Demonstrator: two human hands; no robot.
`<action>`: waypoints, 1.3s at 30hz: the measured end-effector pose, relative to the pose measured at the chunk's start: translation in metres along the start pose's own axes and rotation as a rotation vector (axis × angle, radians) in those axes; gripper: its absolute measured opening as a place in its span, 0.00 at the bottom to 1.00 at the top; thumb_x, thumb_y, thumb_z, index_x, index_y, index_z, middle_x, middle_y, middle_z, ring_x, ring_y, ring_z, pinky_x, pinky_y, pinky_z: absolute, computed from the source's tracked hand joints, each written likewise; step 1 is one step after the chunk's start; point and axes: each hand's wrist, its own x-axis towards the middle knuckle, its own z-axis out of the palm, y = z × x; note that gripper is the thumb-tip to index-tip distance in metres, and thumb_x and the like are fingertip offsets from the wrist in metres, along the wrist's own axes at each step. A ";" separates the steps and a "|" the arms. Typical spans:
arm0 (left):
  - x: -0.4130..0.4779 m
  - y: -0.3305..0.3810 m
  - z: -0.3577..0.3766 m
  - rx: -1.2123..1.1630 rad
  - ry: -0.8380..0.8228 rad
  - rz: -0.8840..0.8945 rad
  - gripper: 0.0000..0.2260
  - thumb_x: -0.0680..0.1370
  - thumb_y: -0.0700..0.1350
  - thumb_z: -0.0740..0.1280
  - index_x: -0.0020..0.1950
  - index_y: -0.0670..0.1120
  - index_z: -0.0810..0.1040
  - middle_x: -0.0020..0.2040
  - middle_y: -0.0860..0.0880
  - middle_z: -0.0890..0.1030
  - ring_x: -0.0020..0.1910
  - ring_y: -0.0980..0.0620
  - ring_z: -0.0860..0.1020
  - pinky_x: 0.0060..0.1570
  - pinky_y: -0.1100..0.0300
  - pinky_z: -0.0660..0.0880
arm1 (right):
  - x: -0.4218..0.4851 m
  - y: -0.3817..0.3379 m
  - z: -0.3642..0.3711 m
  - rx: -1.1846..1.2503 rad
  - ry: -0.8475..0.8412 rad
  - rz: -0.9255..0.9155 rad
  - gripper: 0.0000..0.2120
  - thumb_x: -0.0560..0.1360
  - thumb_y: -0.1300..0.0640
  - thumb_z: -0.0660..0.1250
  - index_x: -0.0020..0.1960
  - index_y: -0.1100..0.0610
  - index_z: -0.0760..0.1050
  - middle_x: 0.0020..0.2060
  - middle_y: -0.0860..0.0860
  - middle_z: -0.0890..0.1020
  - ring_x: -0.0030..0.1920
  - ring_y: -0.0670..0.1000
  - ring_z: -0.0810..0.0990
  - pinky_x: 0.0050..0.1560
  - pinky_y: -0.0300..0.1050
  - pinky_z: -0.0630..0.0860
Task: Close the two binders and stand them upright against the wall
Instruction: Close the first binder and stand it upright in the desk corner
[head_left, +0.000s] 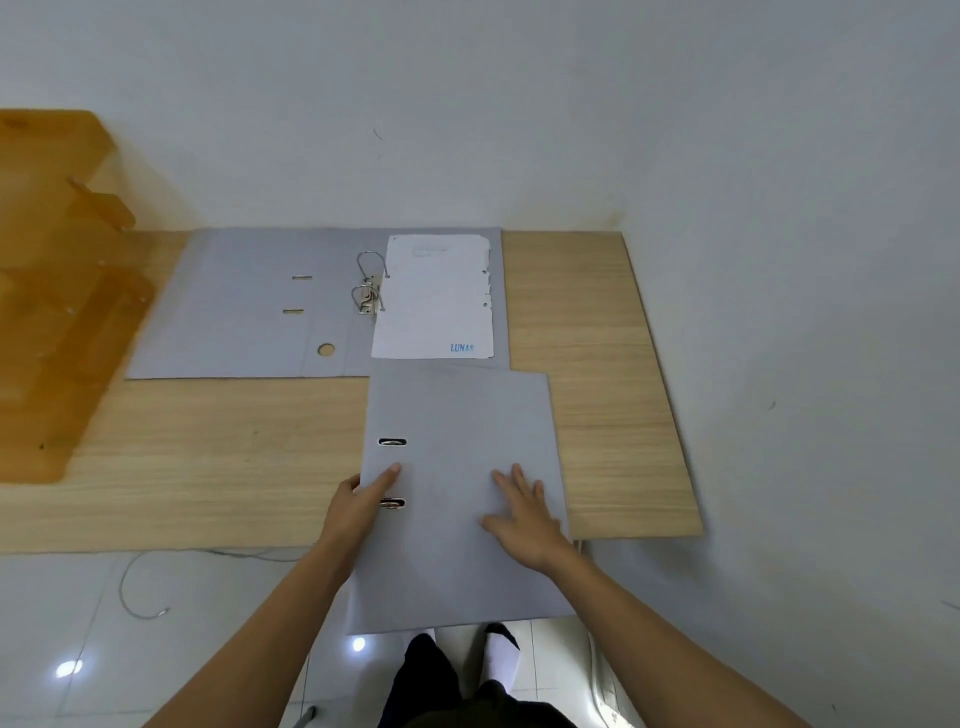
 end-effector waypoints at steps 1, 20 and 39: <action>-0.002 0.007 0.001 -0.038 -0.048 -0.016 0.26 0.70 0.64 0.72 0.59 0.46 0.82 0.53 0.46 0.86 0.49 0.46 0.84 0.44 0.53 0.79 | 0.000 -0.004 0.001 0.058 0.019 0.023 0.35 0.81 0.42 0.59 0.82 0.44 0.47 0.82 0.46 0.38 0.81 0.57 0.35 0.76 0.71 0.41; -0.043 0.138 0.049 -0.048 -0.897 0.368 0.22 0.76 0.51 0.70 0.69 0.51 0.75 0.61 0.51 0.85 0.60 0.50 0.83 0.59 0.53 0.80 | -0.042 -0.109 -0.089 0.726 0.430 -0.231 0.38 0.71 0.22 0.56 0.78 0.32 0.54 0.78 0.36 0.63 0.76 0.41 0.64 0.78 0.54 0.61; -0.012 0.197 0.186 0.511 -0.824 0.937 0.54 0.74 0.44 0.74 0.80 0.59 0.34 0.80 0.54 0.63 0.76 0.55 0.67 0.68 0.62 0.71 | -0.049 -0.018 -0.204 0.543 0.760 -0.289 0.27 0.73 0.60 0.75 0.70 0.48 0.74 0.60 0.39 0.83 0.63 0.42 0.80 0.62 0.42 0.79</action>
